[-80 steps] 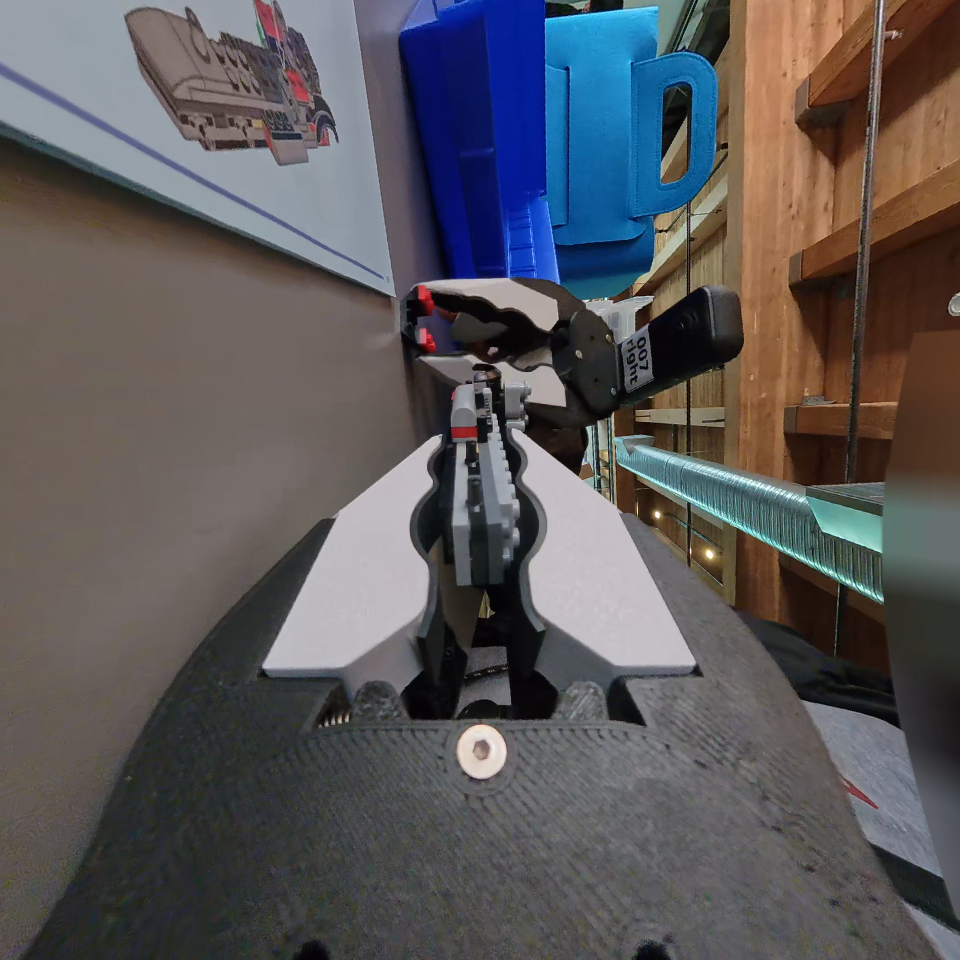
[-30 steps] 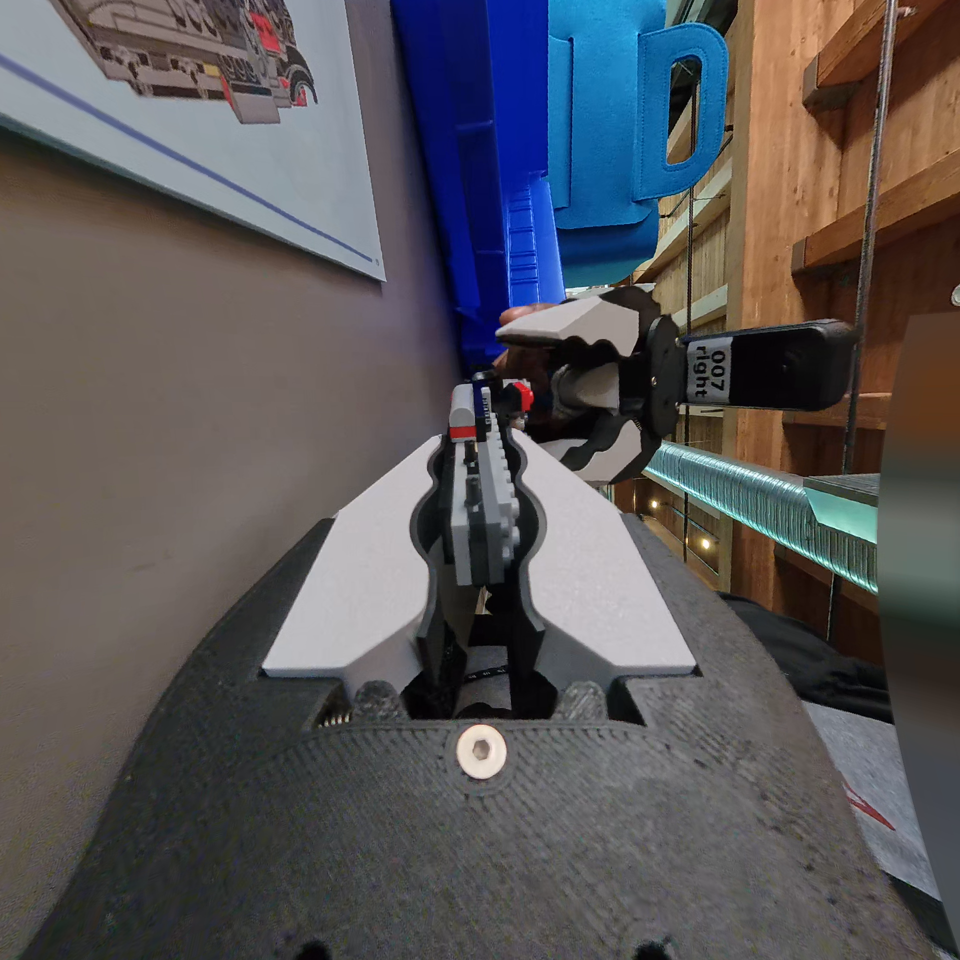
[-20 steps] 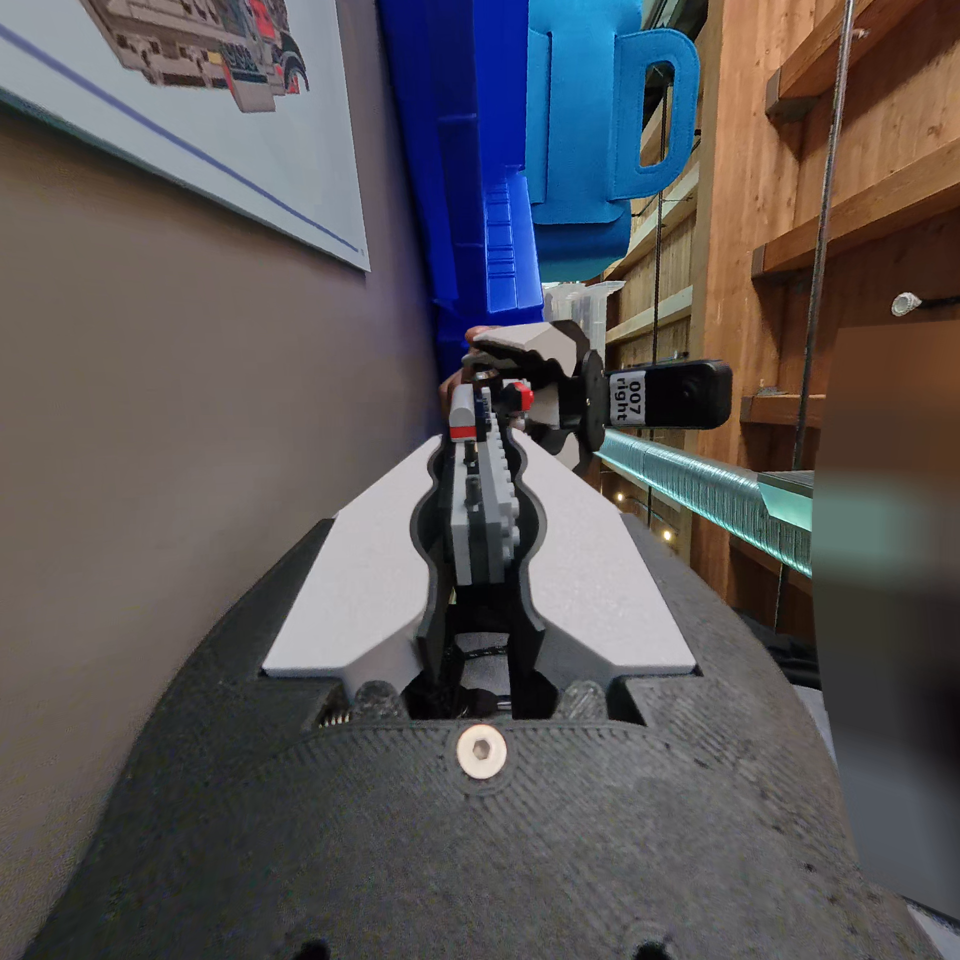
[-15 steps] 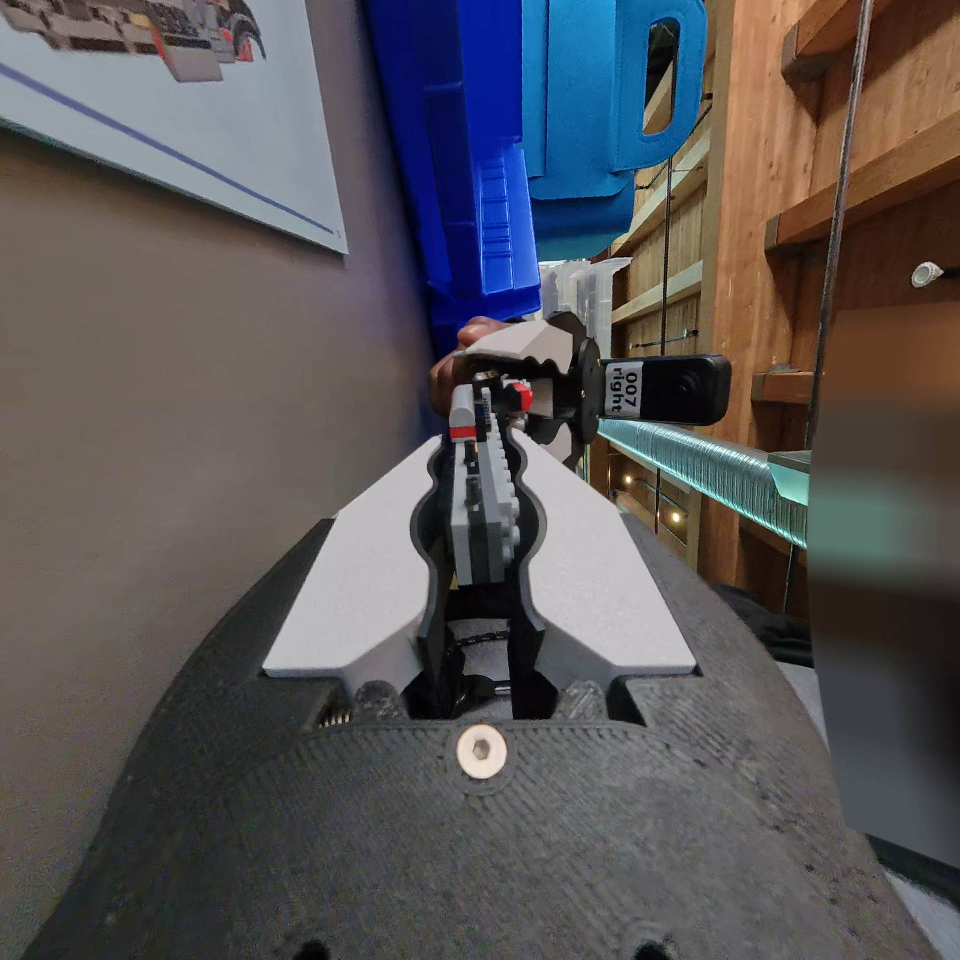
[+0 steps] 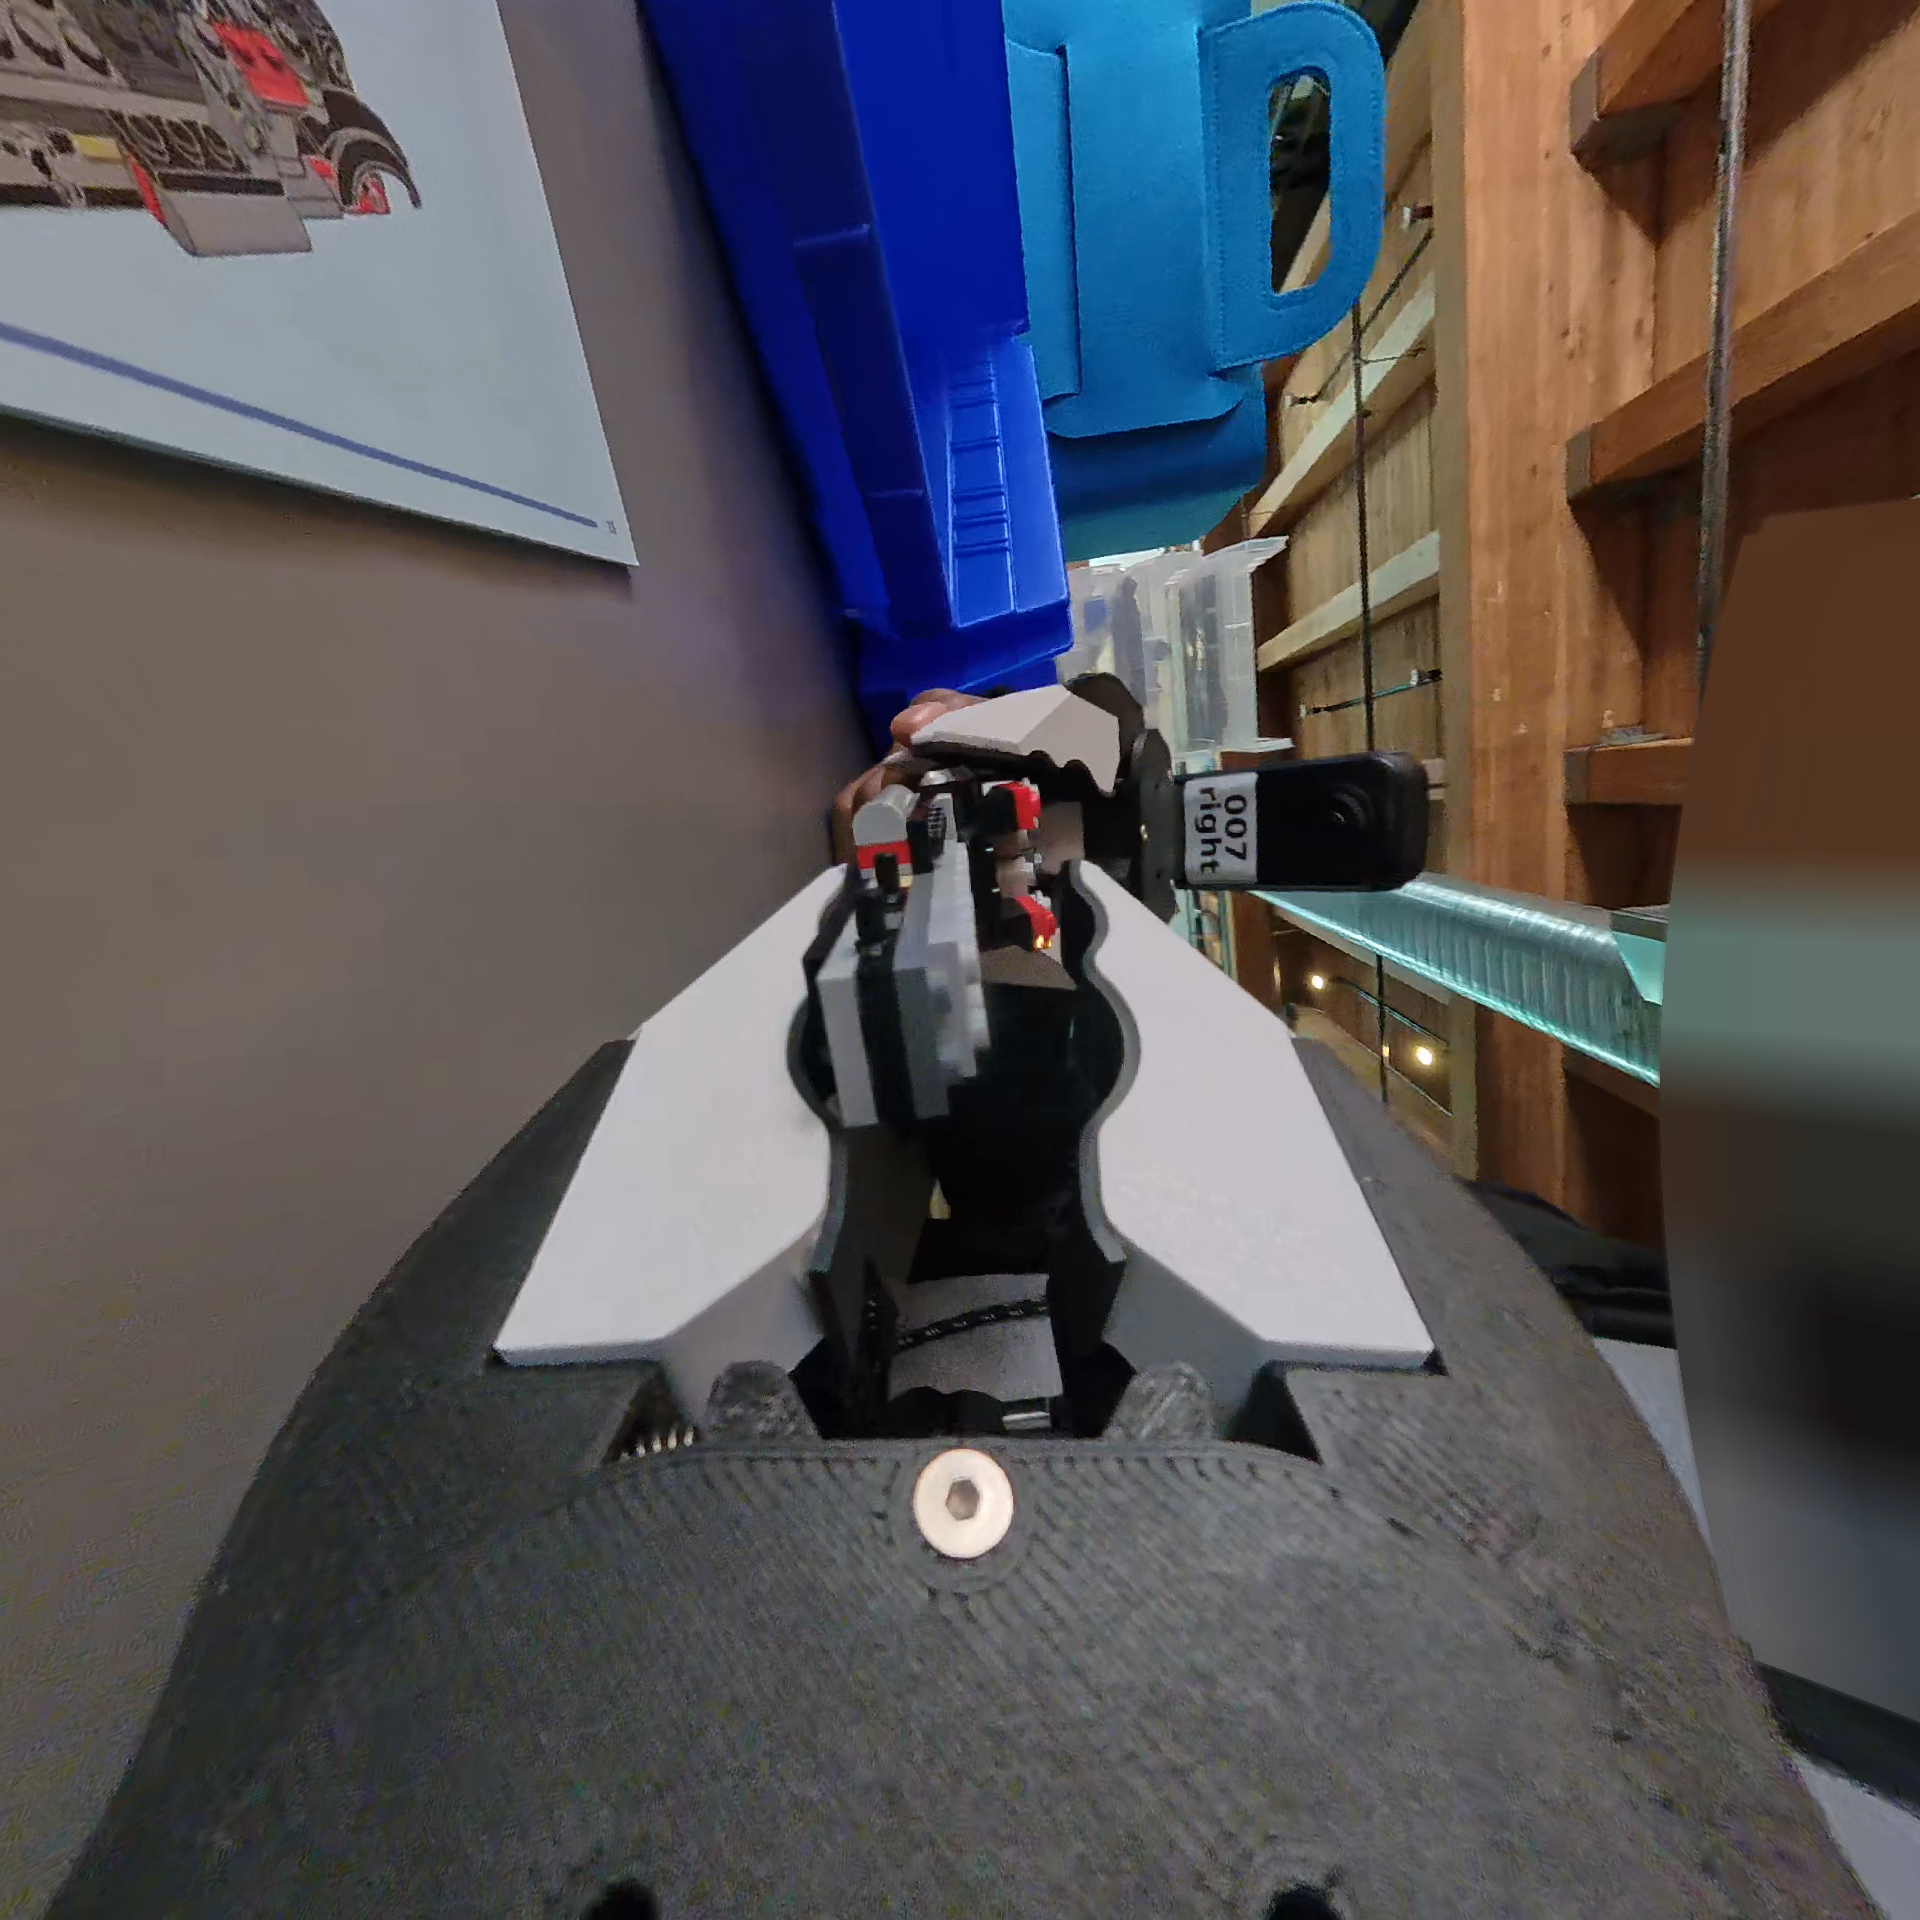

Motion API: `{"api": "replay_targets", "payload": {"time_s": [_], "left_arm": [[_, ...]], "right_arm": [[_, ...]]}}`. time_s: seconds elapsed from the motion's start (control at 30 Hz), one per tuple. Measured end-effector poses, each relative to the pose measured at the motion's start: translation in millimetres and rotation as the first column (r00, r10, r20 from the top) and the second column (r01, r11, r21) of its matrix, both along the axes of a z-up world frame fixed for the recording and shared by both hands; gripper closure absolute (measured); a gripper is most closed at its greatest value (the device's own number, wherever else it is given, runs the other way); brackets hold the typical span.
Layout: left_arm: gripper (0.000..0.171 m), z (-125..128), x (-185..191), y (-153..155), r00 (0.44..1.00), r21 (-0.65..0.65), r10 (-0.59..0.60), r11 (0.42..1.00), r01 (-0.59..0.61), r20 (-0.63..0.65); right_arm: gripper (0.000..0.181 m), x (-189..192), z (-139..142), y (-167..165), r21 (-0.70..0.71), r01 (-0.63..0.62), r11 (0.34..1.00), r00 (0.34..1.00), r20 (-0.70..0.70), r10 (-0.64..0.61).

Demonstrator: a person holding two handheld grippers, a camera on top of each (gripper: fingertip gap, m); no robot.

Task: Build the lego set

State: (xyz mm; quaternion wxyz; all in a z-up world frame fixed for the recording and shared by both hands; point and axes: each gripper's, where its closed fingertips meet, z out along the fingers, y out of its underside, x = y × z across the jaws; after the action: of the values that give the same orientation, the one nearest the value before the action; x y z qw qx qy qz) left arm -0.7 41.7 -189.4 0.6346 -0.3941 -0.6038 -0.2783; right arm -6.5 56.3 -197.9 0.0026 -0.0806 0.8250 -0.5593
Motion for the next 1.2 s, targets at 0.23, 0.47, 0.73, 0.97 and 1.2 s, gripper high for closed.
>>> {"api": "replay_targets", "payload": {"time_s": [0.23,0.47,0.73,0.97,1.2], "left_arm": [[0.137,-2,-4,1,1.000,-0.030,0.023,0.999,-0.023,0.002],[0.141,-3,-5,2,1.000,-0.039,0.024,0.999,-0.024,0.006],[0.141,-7,-3,8,1.000,-0.058,0.004,0.998,-0.003,0.007],[0.139,-7,-1,16,1.000,-0.013,-0.008,1.000,0.008,0.028],[0.132,-1,0,14,1.000,0.034,-0.006,0.999,0.005,0.031]], "right_arm": [[0.136,0,0,-1,-0.005,0.005,1.000,0.999,-0.033,-0.005],[0.136,-1,1,0,-0.007,0.010,1.000,0.998,-0.054,-0.010],[0.136,0,1,-1,-0.008,0.010,1.000,0.998,-0.068,-0.010],[0.136,3,-3,0,0.007,0.004,1.000,0.996,-0.092,-0.004],[0.136,3,-2,0,0.003,0.006,1.000,0.996,-0.087,-0.006]]}}
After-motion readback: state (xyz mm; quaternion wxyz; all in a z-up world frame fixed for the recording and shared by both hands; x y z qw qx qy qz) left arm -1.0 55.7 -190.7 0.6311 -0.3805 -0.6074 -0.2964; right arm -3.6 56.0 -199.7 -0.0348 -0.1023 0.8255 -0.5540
